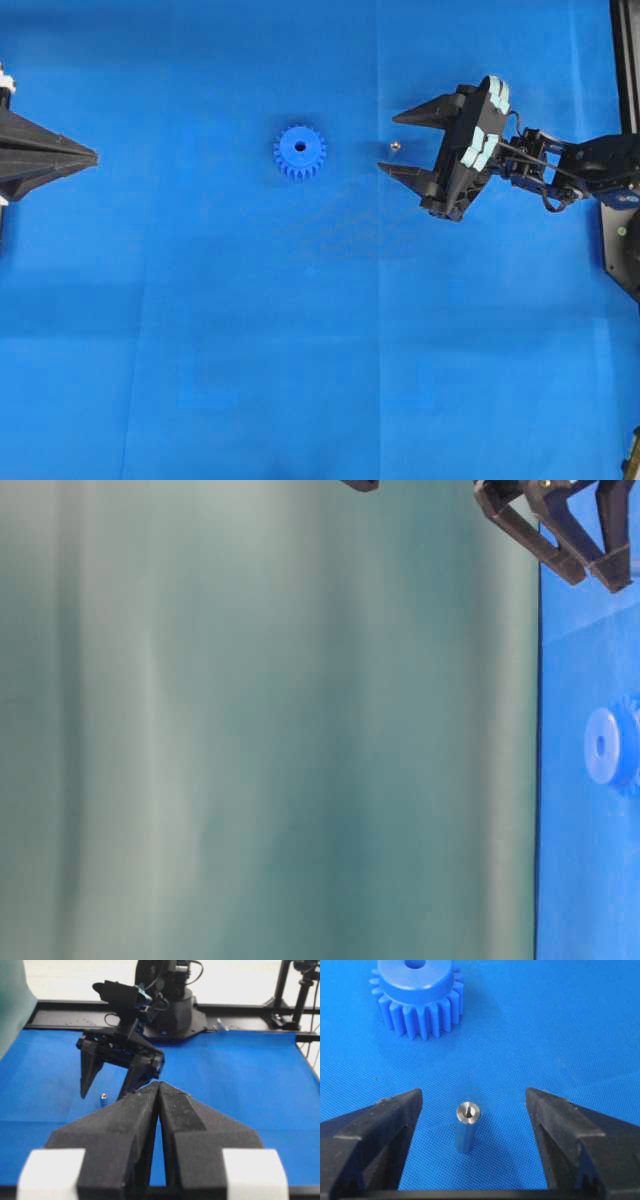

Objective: Insert the shaft placed at a random location into the center hole of the small gear at another random location.
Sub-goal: 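Close the right gripper on the silver shaft and lift it, then carry the held shaft left over the blue gear's center hole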

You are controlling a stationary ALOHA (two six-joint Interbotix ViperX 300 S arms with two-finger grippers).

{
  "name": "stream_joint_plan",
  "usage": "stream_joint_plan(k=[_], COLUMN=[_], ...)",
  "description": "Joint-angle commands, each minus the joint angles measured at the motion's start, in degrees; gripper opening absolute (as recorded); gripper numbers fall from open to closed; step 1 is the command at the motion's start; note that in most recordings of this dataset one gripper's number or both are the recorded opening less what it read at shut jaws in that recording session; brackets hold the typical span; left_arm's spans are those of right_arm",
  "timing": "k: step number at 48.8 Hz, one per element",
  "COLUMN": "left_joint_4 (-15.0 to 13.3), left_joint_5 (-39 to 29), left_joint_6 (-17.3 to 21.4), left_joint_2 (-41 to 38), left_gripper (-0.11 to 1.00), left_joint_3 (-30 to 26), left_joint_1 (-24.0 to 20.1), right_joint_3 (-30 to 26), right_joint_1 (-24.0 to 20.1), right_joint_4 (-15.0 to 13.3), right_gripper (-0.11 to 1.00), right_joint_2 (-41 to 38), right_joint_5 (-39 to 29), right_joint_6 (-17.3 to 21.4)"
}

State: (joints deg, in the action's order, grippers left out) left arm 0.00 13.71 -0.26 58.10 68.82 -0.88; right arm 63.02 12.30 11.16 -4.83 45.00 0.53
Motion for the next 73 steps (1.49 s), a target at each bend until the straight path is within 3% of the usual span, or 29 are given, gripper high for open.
stream_joint_plan(k=[1,5,14,18,35,54,73], left_joint_4=[0.1,0.1,0.1,0.1,0.1,0.1,0.1], left_joint_5=[0.3,0.3,-0.1,-0.4,-0.7,-1.0,-1.0], left_joint_6=[-0.1,-0.1,-0.1,-0.1,-0.1,-0.1,-0.2], left_joint_2=[-0.2,-0.2,-0.2,0.0,0.4,0.4,0.4], left_gripper=[0.0,0.0,0.0,0.0,0.0,0.0,0.0], left_joint_3=[-0.6,-0.6,-0.6,-0.6,-0.6,-0.6,-0.6], left_joint_1=[-0.2,-0.2,-0.3,-0.4,-0.6,-0.6,-0.6], right_joint_3=[-0.5,-0.4,-0.3,-0.3,-0.6,-1.9,-2.0], right_joint_1=[0.1,0.1,0.1,0.1,0.1,0.1,0.1], right_joint_4=[0.2,0.2,0.0,0.0,0.0,-0.1,-0.2], right_gripper=[0.66,0.56,0.14,0.03,0.03,0.03,0.03], right_joint_2=[0.5,0.5,0.5,0.5,2.4,16.3,16.6], right_joint_5=[0.4,0.4,0.4,0.3,-1.4,-14.0,-15.4], right_joint_6=[0.3,0.4,0.4,0.4,0.4,-0.1,-0.2])
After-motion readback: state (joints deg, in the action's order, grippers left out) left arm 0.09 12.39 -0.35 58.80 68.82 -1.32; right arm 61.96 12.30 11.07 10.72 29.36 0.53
